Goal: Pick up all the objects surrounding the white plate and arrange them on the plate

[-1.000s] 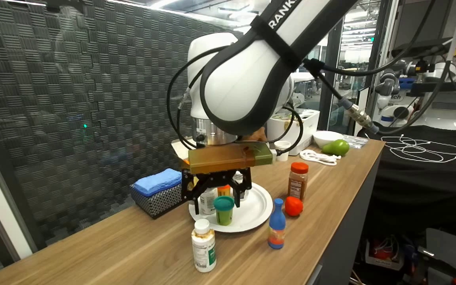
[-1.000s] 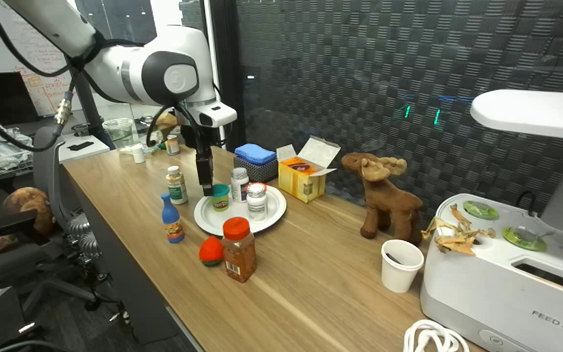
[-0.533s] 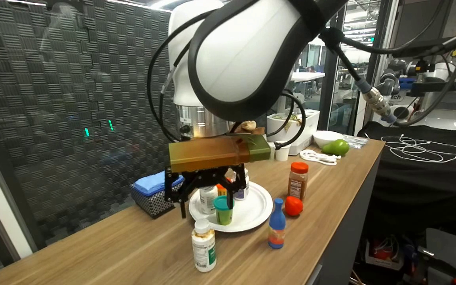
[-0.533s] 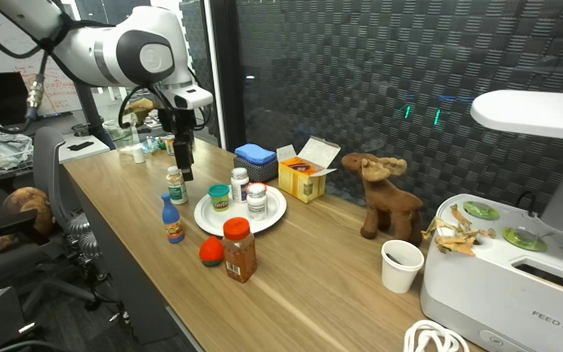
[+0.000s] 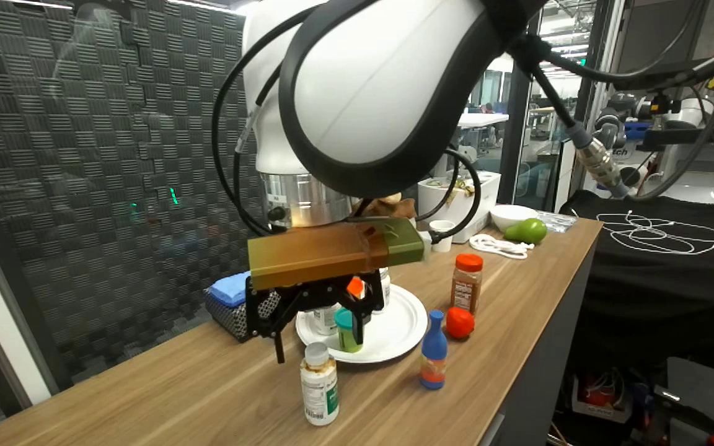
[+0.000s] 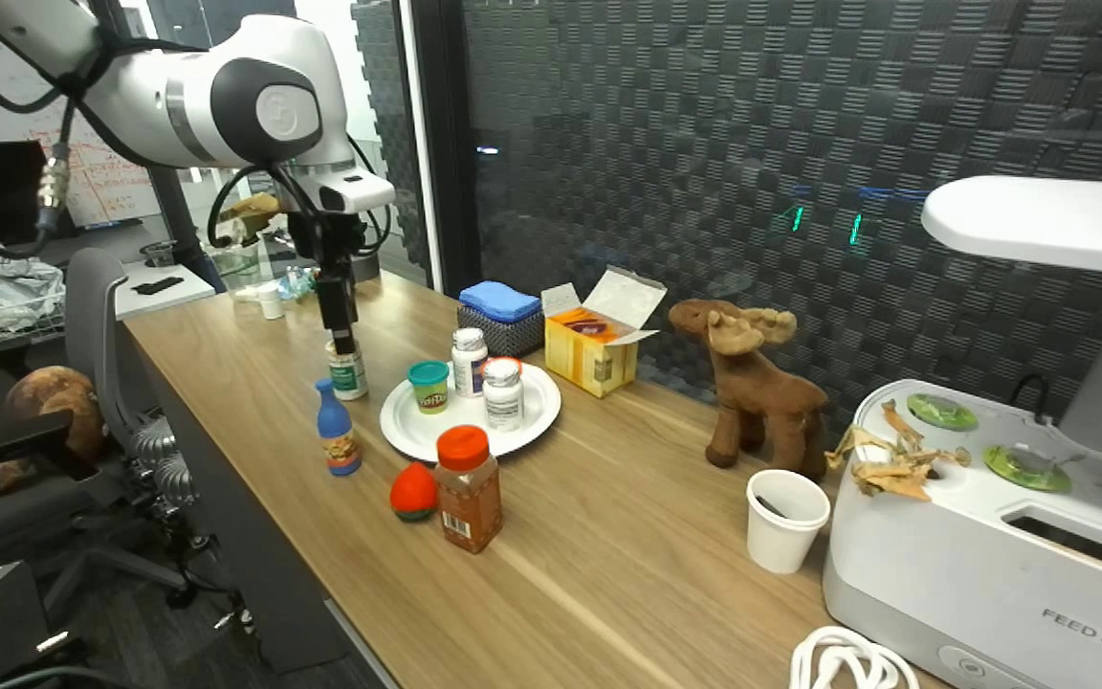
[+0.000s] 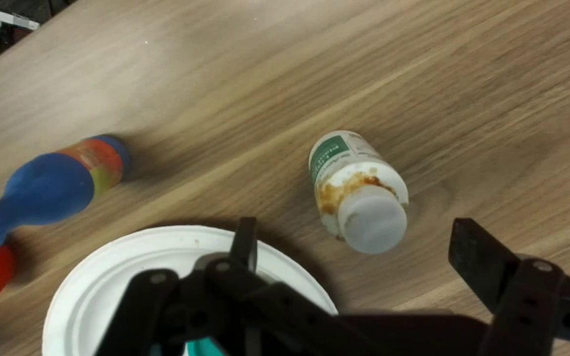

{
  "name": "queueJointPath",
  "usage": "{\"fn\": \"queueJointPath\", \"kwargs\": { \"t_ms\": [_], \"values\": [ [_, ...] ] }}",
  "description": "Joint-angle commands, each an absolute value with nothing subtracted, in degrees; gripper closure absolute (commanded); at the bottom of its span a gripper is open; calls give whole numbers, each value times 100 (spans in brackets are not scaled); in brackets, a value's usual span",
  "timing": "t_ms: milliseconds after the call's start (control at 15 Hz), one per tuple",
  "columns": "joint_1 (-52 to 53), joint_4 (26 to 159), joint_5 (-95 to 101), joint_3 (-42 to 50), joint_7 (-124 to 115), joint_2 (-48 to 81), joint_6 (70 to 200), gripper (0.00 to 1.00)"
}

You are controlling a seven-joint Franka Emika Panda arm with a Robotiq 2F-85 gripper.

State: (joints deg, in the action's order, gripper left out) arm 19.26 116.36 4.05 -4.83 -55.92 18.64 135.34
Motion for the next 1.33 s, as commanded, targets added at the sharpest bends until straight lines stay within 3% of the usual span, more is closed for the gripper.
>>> {"fn": "queueJointPath", "kwargs": {
  "t_ms": [0, 67, 600, 1267],
  "values": [
    [1960, 11644, 502, -518, -5825, 1723, 13382, 10],
    [1961, 11635, 525, -513, -5849, 1733, 13390, 26],
    [2002, 11557, 580, -531, -5899, 1735, 13343, 88],
    [2011, 11879, 1329, -390, -7077, 932, 13171, 87]
  ]
}}
